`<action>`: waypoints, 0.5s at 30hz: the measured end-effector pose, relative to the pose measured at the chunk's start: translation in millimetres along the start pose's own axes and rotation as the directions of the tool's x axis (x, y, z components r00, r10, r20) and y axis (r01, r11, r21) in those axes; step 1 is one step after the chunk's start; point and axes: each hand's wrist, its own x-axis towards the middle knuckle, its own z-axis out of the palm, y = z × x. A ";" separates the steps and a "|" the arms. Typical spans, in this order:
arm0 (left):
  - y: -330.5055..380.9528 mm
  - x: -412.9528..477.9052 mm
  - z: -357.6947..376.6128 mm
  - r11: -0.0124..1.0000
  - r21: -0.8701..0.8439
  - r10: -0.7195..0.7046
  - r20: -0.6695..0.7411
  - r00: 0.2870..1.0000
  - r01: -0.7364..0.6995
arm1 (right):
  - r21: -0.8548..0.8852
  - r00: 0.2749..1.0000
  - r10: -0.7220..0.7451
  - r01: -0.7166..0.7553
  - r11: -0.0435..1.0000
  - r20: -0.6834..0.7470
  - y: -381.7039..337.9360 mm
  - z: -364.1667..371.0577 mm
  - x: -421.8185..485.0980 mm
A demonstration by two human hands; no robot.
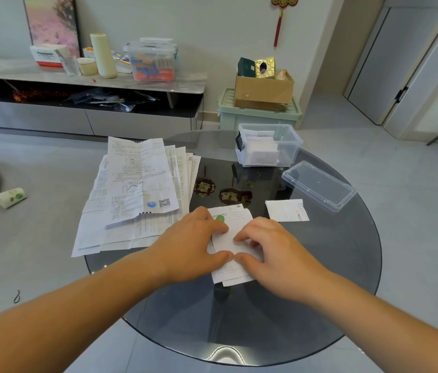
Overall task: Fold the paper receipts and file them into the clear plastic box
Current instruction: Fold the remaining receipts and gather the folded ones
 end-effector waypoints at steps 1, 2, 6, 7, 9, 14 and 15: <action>1.5 -0.9 -1.1 1.000 0.002 0.004 0.012 1.000 -0.004 | 0.010 1.000 -0.008 0.008 1.000 0.010 0.6 -0.9 -2.0; 3.1 -1.8 -2.5 1.000 -0.002 0.009 0.025 1.000 -0.009 | 0.011 1.000 -0.018 0.017 1.000 0.022 1.2 -1.4 -4.1; 7.1 -3.5 -8.3 0.993 -0.119 -0.019 0.053 0.998 0.025 | -0.052 0.999 -0.018 0.020 0.998 0.038 2.4 -3.0 -10.8; 6.6 -3.4 -8.9 0.989 -0.142 -0.022 0.052 0.998 0.029 | -0.065 0.999 -0.007 0.009 0.998 0.033 2.4 -3.5 -11.6; 5.4 -3.9 -9.1 0.986 -0.164 -0.025 0.047 0.999 0.032 | -0.068 0.999 0.019 -0.017 0.998 0.025 2.4 -4.2 -12.6; 8.5 -8.5 -10.3 0.995 -0.092 -0.022 -0.005 1.000 0.022 | -0.087 0.999 0.036 -0.037 0.996 -0.011 1.2 -0.5 -14.5; 8.8 -8.7 -10.0 0.998 -0.062 -0.010 -0.024 1.000 0.008 | -0.100 0.999 0.032 -0.033 0.994 -0.012 0.6 1.0 -14.6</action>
